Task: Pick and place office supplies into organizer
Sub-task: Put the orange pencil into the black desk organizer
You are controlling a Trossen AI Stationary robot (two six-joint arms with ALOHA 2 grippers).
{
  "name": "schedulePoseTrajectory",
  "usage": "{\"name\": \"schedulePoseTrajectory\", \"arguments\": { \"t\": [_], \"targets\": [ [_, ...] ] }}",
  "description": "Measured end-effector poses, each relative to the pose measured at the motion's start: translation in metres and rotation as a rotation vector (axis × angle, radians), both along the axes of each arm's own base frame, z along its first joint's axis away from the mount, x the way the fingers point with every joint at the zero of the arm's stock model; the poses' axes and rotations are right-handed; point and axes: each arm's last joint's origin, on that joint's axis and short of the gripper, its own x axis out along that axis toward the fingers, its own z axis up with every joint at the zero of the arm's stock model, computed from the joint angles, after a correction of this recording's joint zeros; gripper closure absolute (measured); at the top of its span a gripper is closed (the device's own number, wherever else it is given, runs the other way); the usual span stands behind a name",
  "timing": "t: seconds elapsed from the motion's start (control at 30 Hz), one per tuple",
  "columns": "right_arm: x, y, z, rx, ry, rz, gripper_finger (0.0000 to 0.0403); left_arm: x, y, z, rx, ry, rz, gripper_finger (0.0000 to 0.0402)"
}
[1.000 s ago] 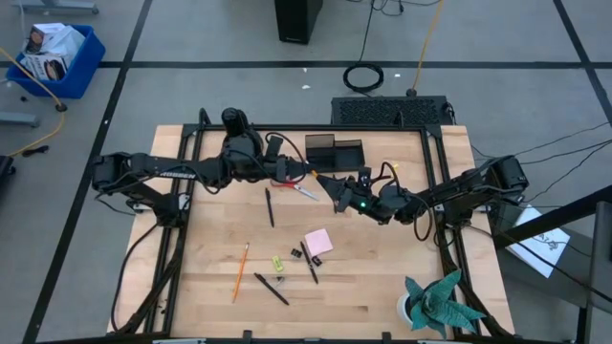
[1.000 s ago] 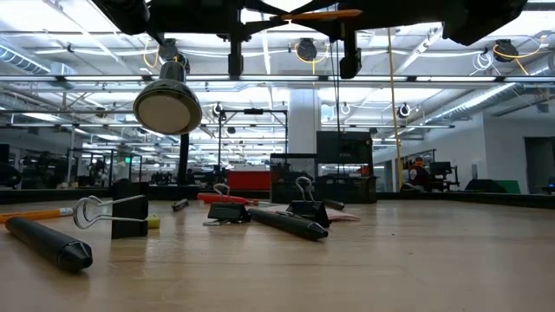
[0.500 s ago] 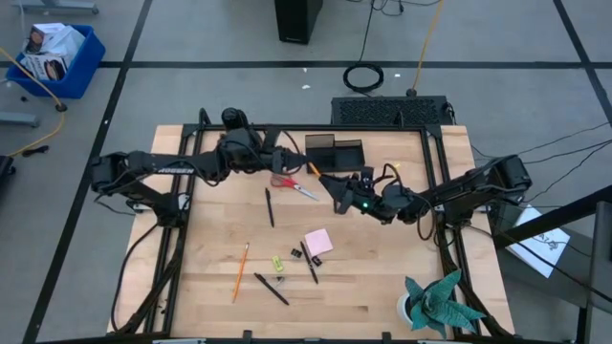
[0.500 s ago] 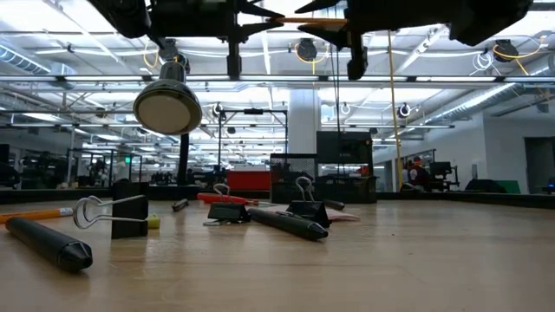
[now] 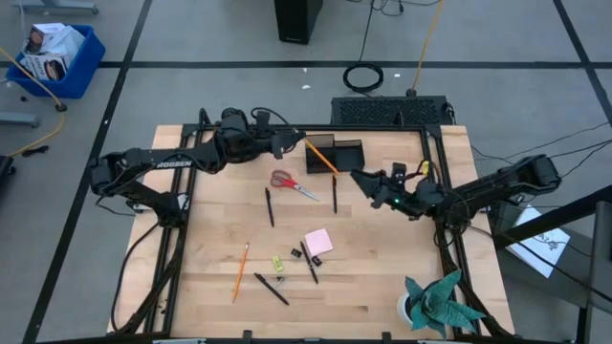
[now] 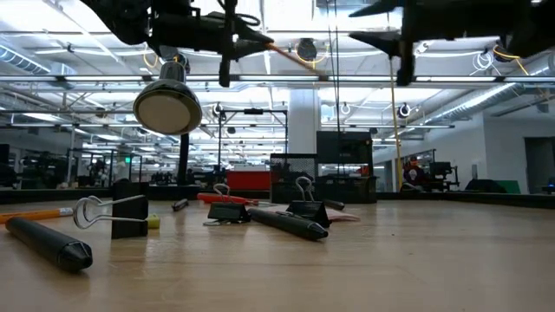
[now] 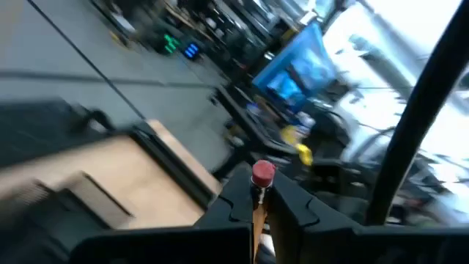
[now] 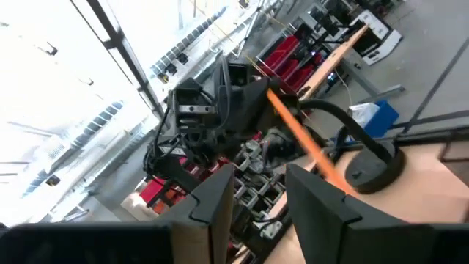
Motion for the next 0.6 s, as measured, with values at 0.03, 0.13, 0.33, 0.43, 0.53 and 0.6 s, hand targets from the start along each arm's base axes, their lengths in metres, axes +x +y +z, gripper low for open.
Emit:
{"name": "schedulePoseTrajectory", "arguments": {
  "t": [0.03, 0.13, 0.33, 0.43, 0.53, 0.6],
  "targets": [
    [-0.004, -0.001, -0.002, 0.013, -0.005, 0.003, 0.0286, -0.001, 0.003, 0.0, 0.03, 0.01, 0.026, 0.0384],
    [-0.013, -0.002, -0.01, 0.06, -0.017, 0.014, 0.0288, -0.003, 0.009, -0.001, 0.116, 0.039, 0.093, 0.0376],
    [-0.021, -0.003, -0.019, 0.13, -0.034, 0.033, 0.0289, -0.008, 0.024, -0.003, 0.168, 0.192, 0.215, 0.0392],
    [-0.021, -0.003, -0.02, 0.139, -0.036, 0.035, 0.0289, -0.009, 0.032, 0.005, 0.23, 0.26, 0.273, 0.0381],
    [-0.021, -0.003, -0.02, 0.138, -0.034, 0.035, 0.0289, -0.007, 0.04, 0.02, 0.287, 0.248, 0.282, 0.0377],
    [-0.021, -0.003, -0.02, 0.134, -0.031, 0.034, 0.0289, -0.005, 0.043, 0.027, 0.314, 0.282, 0.265, 0.0383]
  ]
}}
